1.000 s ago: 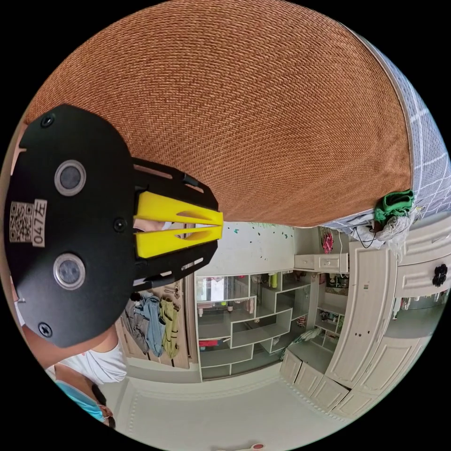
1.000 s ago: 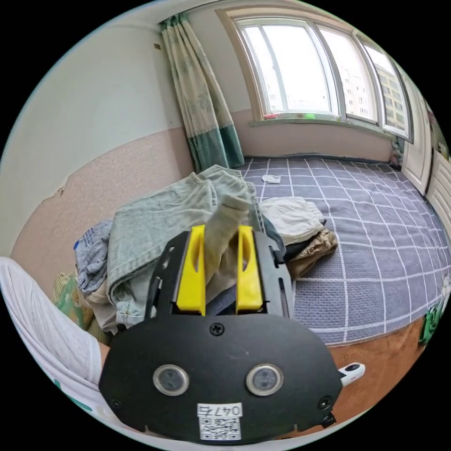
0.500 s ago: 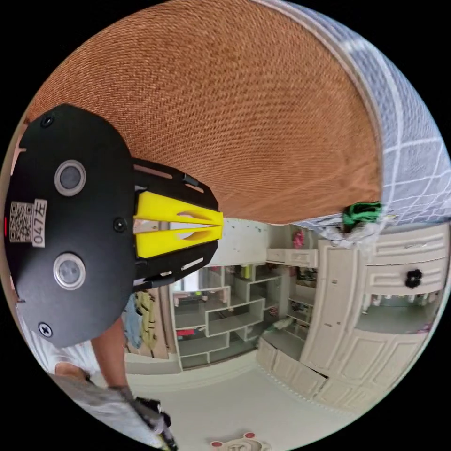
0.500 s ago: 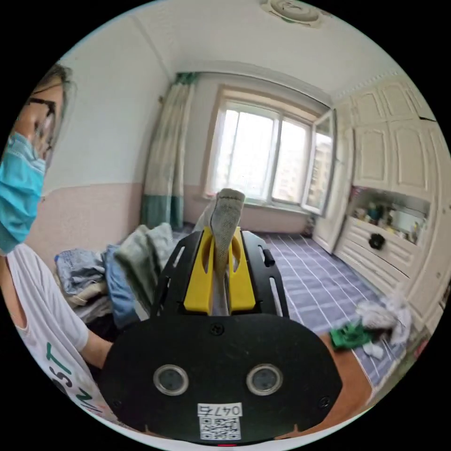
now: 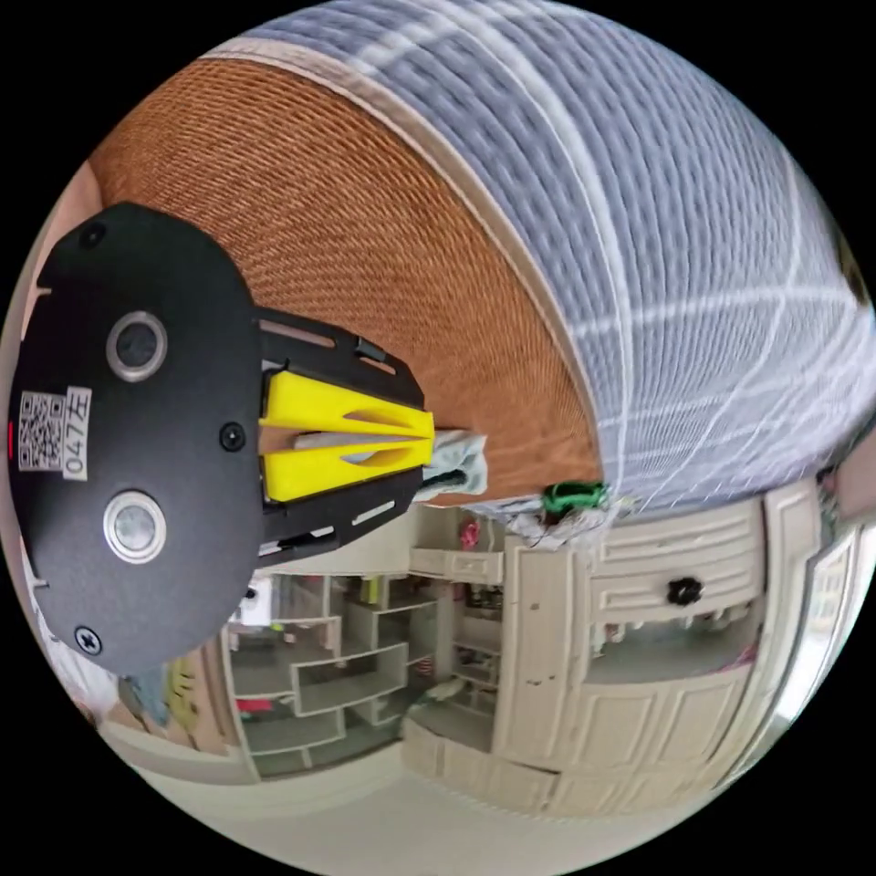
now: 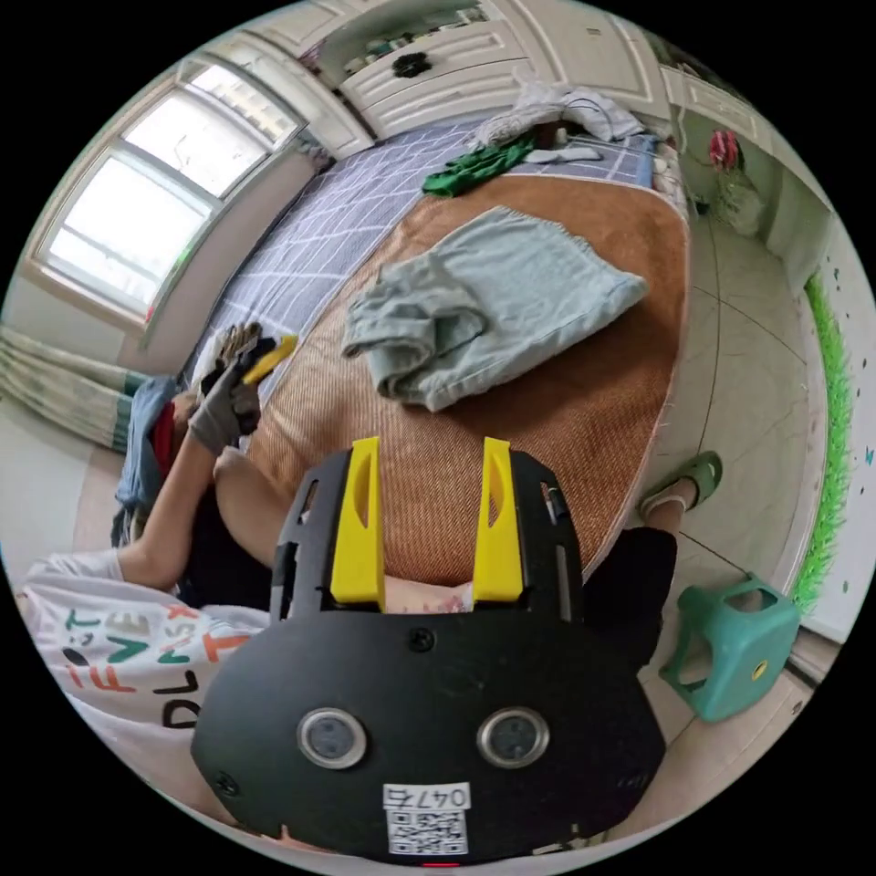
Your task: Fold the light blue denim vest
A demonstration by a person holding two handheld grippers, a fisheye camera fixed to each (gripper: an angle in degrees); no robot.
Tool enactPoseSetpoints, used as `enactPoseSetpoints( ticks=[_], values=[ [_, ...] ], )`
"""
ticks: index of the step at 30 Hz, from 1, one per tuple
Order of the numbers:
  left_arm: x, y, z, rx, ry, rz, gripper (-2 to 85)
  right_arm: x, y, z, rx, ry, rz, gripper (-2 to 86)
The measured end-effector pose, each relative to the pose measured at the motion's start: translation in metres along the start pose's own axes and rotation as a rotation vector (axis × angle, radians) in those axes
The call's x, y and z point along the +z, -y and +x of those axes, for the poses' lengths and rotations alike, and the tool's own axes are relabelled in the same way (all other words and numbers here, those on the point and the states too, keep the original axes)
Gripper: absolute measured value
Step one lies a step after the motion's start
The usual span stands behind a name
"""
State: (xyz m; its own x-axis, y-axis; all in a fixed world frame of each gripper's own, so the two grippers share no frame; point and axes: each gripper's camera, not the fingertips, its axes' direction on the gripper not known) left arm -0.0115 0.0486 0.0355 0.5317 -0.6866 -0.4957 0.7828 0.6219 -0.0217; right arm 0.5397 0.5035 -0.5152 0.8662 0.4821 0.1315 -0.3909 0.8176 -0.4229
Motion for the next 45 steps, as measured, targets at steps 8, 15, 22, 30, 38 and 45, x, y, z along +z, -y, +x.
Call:
enactPoseSetpoints(
  ticks=[8, 15, 22, 30, 38, 45],
  values=[
    [0.031, -0.002, 0.124, 0.389, 0.178, -0.275, -0.9, 0.076, 0.021, -0.139, -0.3, -0.035, -0.028, 12.2],
    [-0.013, 0.0, 0.171, 0.388, 0.208, -0.223, -1.0, 0.116, 0.084, -0.24, -0.419, -0.216, 0.135, 16.3],
    [-0.049, -0.011, 0.28, 0.632, 0.314, -0.128, -1.0, 0.244, 0.089, -0.33, -0.616, -0.438, -0.074, 9.5],
    [-0.057, -0.028, 0.404, 0.906, 0.298, -0.145, -0.5, 0.18, -0.03, -0.371, -0.689, -0.065, 0.041, 1.9],
    [0.042, -0.091, 0.605, 1.195, 0.234, -0.555, 15.3, 0.184, -0.156, -0.405, -0.695, 0.144, -0.073, 1.8],
    [0.226, -0.12, 0.705, 1.2, 0.391, -0.898, 13.7, 0.23, -0.162, -0.43, -0.677, 0.195, -0.11, 1.9]
  ],
)
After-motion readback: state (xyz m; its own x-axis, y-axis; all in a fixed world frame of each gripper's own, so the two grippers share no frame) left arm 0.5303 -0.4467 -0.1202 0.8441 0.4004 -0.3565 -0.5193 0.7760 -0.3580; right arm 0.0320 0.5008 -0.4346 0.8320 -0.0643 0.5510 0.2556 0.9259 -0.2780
